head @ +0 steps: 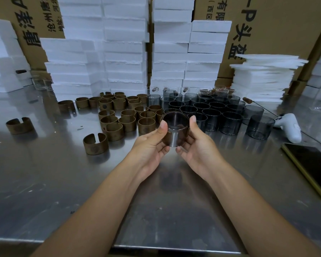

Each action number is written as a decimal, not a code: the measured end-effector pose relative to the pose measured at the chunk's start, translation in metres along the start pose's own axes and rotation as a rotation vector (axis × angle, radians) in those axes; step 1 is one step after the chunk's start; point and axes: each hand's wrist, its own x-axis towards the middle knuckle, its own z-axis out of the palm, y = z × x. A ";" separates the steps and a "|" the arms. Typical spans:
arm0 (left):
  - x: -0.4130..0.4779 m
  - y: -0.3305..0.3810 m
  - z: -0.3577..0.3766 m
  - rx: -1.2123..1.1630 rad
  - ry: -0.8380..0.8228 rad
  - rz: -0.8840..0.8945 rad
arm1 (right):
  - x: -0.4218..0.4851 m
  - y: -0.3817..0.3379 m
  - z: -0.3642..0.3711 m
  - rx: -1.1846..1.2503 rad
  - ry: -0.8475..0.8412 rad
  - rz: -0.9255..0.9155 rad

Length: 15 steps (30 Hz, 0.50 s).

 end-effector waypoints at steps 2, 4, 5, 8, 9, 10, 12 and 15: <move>0.001 -0.001 0.000 -0.009 0.005 0.008 | 0.000 0.000 0.001 0.053 -0.005 0.032; 0.002 -0.001 0.000 -0.027 0.006 0.012 | 0.000 0.000 0.000 0.095 -0.013 0.054; 0.002 -0.001 0.000 -0.034 0.005 0.014 | 0.000 0.000 0.001 0.113 -0.013 0.063; 0.002 -0.002 -0.001 -0.028 0.001 0.015 | 0.000 0.000 0.001 0.150 -0.008 0.079; 0.002 -0.002 -0.001 -0.024 0.003 0.015 | -0.001 0.000 0.001 0.147 -0.010 0.074; 0.003 -0.002 -0.001 -0.022 0.004 0.016 | -0.001 0.000 0.001 0.128 -0.011 0.066; 0.004 -0.002 -0.002 -0.012 0.002 0.028 | 0.000 0.001 0.001 -0.003 0.017 0.037; 0.004 -0.001 -0.004 -0.014 0.008 0.098 | 0.002 0.004 0.002 -0.256 0.084 0.040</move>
